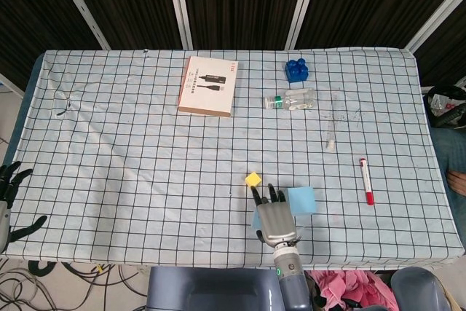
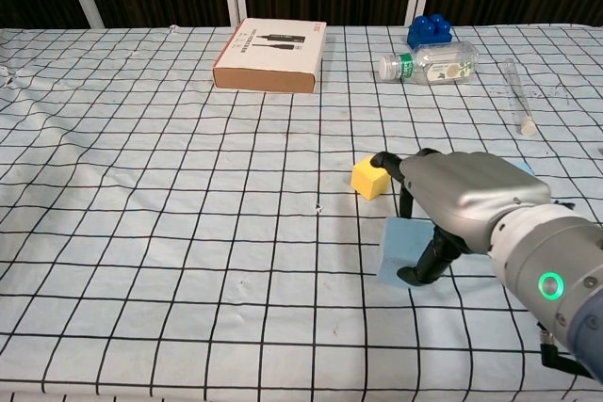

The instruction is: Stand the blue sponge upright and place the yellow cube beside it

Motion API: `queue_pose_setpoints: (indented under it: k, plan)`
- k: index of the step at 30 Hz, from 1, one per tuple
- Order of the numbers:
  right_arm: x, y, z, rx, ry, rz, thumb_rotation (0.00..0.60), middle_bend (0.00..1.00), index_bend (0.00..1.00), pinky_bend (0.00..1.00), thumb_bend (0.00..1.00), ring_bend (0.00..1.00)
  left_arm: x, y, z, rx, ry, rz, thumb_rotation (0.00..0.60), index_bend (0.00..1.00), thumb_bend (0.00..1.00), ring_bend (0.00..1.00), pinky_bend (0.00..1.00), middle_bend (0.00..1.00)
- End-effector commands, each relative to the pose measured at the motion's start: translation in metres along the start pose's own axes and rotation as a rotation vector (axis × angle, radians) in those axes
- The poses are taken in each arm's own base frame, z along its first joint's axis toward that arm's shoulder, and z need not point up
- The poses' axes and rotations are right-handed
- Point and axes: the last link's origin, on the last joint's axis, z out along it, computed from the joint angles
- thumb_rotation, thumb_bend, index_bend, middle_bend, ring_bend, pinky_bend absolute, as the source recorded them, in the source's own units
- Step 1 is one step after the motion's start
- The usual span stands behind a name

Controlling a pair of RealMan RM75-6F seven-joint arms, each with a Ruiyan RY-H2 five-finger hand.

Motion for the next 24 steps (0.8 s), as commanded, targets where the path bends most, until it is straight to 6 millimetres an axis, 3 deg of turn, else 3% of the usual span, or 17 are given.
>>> queue_pose_setpoints:
  k: [1, 5, 13, 24]
  plan:
    - [0.000, 0.000, 0.001, -0.001, 0.002, -0.002, 0.600, 0.38, 0.04, 0.12, 0.20, 0.02, 0.000, 0.000, 0.000, 0.000, 0.001, -0.001, 0.600, 0.15, 0.11, 0.00, 0.00, 0.06]
    - [-0.002, -0.003, 0.000, 0.013, 0.000, -0.006, 0.600, 0.47, 0.09, 0.12, 0.28, 0.06, 0.000, 0.000, 0.000, 0.000, 0.000, 0.000, 0.600, 0.15, 0.11, 0.00, 0.00, 0.06]
    - [0.001, -0.005, 0.001, 0.045, 0.003, 0.008, 0.600, 0.47, 0.10, 0.12, 0.32, 0.07, 0.000, -0.001, 0.000, 0.008, 0.005, 0.002, 0.600, 0.16, 0.11, 0.00, 0.00, 0.06]
    - [0.037, 0.009, 0.001, 0.178, 0.059, 0.007, 0.600, 0.44, 0.11, 0.12, 0.30, 0.06, 0.001, -0.001, 0.000, 0.013, 0.008, 0.002, 0.600, 0.16, 0.11, 0.00, 0.00, 0.06]
